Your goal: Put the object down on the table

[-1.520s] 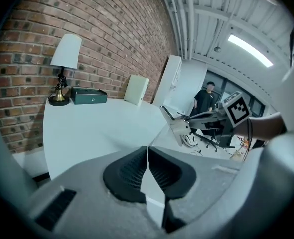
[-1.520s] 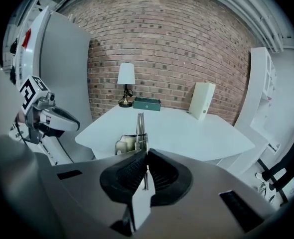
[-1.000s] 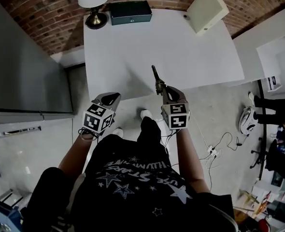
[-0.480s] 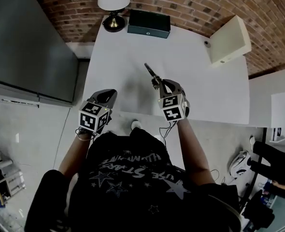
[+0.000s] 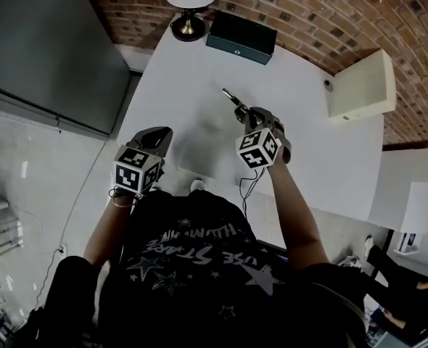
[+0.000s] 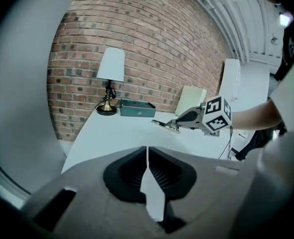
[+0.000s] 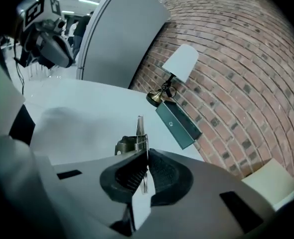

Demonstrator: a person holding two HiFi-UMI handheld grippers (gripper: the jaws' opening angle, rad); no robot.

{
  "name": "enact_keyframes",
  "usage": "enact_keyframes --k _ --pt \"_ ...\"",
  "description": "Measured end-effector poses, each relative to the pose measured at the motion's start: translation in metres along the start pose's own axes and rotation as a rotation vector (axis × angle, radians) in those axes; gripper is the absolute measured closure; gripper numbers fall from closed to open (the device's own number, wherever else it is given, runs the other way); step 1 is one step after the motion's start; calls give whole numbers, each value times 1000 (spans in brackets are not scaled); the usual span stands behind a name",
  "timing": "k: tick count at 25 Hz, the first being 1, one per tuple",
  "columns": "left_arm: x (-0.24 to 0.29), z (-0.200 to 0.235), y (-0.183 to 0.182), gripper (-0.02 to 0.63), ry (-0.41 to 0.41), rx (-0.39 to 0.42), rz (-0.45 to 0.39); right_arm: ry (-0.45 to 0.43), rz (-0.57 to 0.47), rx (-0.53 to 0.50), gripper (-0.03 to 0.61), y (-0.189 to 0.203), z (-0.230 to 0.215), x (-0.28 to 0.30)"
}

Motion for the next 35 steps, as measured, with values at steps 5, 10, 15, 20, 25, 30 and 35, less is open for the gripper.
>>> enact_keyframes --k 5,10,15,20,25,30,35 --pt "5 -1 4 586 -56 -29 2 -22 12 -151 565 4 -3 25" --pt "9 -4 8 586 -85 -54 9 -14 22 -269 565 10 -4 44" --pt "14 -3 9 586 -98 -66 17 -17 19 -331 565 11 0 55" --pt "19 -3 6 586 -99 -66 16 -21 10 -385 565 11 6 60" --pt "23 -3 6 586 -95 -67 26 -33 20 -414 563 11 13 60" --pt "27 -4 3 586 -89 -68 27 -49 33 -411 563 11 21 60" --pt "29 -7 1 586 -78 -60 20 -46 27 -420 561 12 27 57"
Point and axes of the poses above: the fingertips, and each gripper's own axes: x forward along the fingers, z to its left, y out of its underside, the point moved 10 cm from there along -x, backward along the fingers, and after that the axes turned 4 degrees about -z, right-handed, at the moved point
